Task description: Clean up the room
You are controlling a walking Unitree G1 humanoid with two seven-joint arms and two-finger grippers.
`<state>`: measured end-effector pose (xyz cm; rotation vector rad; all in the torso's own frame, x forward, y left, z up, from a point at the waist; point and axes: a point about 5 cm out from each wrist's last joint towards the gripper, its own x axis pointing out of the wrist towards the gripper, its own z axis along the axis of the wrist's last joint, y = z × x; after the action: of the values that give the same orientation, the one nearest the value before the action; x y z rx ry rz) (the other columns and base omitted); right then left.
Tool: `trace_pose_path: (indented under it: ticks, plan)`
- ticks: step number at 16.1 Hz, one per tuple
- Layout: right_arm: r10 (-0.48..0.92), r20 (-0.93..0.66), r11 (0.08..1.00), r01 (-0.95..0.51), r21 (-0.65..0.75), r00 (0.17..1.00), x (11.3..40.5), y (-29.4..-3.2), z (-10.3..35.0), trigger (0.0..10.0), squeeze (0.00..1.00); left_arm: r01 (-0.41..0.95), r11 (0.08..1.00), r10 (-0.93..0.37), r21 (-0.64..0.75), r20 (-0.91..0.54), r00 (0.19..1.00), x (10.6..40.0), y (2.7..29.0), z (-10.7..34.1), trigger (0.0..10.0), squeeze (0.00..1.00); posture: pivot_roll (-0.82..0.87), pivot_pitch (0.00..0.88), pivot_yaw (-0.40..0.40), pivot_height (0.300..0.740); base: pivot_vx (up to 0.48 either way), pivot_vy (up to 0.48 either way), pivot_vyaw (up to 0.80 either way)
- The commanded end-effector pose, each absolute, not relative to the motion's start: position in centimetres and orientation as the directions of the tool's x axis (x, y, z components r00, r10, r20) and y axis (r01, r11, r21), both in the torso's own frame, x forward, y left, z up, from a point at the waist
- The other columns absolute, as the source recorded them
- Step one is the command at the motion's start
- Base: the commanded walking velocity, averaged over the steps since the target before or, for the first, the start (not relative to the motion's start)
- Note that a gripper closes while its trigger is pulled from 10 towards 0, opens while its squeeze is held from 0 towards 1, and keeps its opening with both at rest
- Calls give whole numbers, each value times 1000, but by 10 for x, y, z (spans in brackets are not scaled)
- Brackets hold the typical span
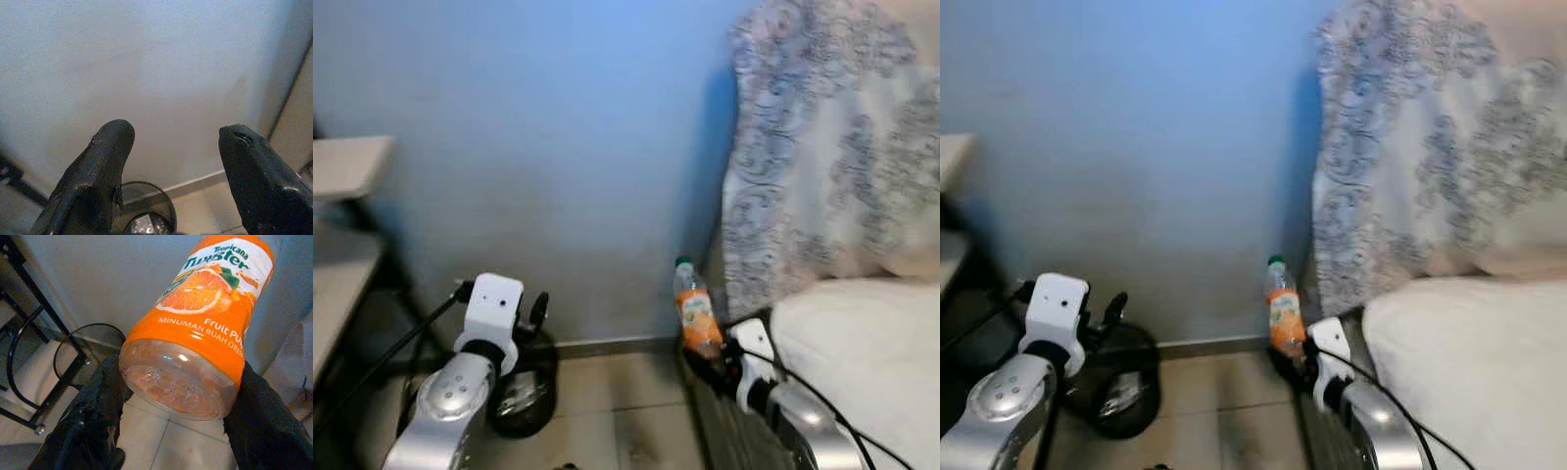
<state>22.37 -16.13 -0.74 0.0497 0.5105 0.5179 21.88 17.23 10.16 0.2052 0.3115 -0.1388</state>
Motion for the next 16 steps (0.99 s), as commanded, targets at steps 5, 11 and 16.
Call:
trace_pose_path:
  ticks: [5,11,16]
  plan:
    - [357,-442,931,-349,103,823,227,-171,-11,10000,0,174,966,-109,193,-305,946,220,169,97,10000,0,-52,0,-31,740,0,0,800]
    - [369,-290,928,-369,55,883,233,-165,70,10000,0,181,971,-131,159,-279,951,225,170,103,10000,0,-56,0,-16,740,43,0,800]
    - [292,-290,945,-321,-56,911,239,-144,100,10000,0,210,965,-160,158,-280,946,229,168,104,10000,0,-68,0,2,740,261,0,0]
